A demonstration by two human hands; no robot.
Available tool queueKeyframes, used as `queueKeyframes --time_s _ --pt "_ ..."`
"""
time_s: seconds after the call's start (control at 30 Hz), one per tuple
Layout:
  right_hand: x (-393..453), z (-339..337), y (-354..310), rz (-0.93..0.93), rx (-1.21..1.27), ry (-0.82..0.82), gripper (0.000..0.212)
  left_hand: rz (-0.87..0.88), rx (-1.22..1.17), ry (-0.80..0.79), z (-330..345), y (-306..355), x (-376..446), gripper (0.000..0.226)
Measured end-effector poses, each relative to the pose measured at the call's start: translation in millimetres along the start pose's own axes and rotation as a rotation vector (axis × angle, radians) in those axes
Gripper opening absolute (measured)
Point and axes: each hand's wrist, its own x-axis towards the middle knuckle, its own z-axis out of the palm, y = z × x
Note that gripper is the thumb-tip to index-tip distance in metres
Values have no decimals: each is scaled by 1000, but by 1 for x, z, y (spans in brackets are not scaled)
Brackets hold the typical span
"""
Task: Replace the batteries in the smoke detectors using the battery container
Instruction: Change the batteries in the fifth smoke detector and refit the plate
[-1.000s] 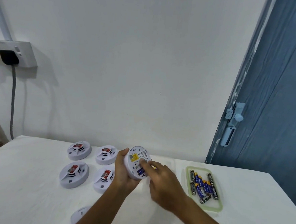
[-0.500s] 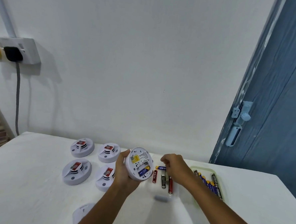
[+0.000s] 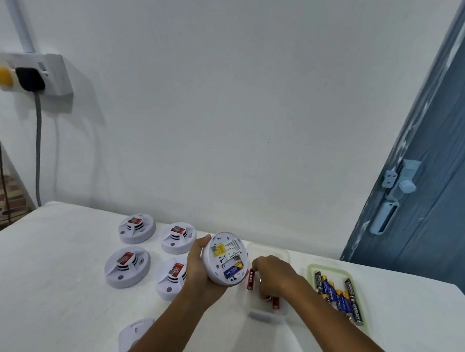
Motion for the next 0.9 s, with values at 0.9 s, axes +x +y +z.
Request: queueKeyframes --time_s 0.9 --pt "-46 -18 -32 -208 1189 654 22 78 -49 -115 24 1 -7 49"
